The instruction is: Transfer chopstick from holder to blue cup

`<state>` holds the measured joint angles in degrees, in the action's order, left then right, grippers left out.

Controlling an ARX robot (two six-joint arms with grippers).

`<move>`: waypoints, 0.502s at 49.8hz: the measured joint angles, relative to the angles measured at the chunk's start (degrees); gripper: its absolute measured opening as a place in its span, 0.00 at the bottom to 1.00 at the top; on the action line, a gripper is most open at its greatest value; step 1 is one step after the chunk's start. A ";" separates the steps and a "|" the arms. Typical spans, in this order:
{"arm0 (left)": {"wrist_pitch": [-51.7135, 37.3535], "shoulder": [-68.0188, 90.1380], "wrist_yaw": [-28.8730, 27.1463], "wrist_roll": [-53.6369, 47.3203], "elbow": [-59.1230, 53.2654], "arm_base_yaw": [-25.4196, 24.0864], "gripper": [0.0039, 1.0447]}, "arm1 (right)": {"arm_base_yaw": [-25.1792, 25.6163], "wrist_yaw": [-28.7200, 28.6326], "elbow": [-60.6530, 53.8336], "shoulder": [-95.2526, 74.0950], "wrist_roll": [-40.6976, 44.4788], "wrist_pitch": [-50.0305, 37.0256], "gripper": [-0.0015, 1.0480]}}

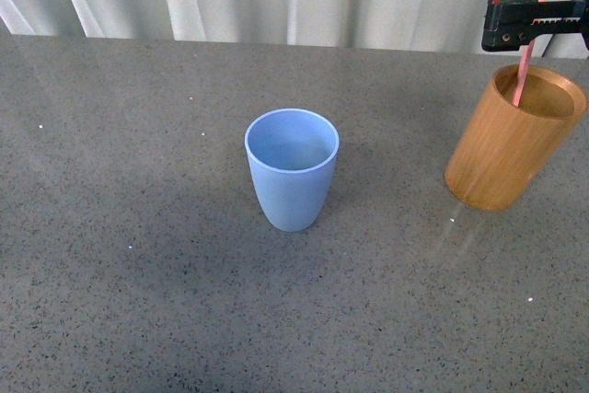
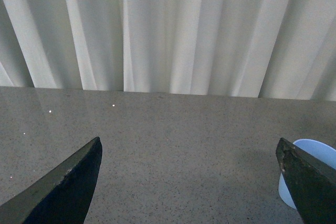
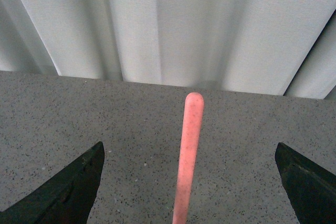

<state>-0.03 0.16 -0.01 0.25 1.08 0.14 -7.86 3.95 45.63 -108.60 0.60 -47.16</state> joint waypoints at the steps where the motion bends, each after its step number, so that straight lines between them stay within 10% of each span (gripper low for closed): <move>1: 0.00 0.00 0.00 0.00 0.00 0.00 0.94 | 0.02 0.09 0.28 -0.33 0.00 0.00 0.90; 25: 0.00 0.00 0.00 0.00 0.00 0.00 0.94 | -0.42 0.33 4.68 -4.57 -0.26 -0.15 0.86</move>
<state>-0.03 0.16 -0.01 0.25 1.08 0.14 -8.27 4.27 50.30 -113.16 0.34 -47.31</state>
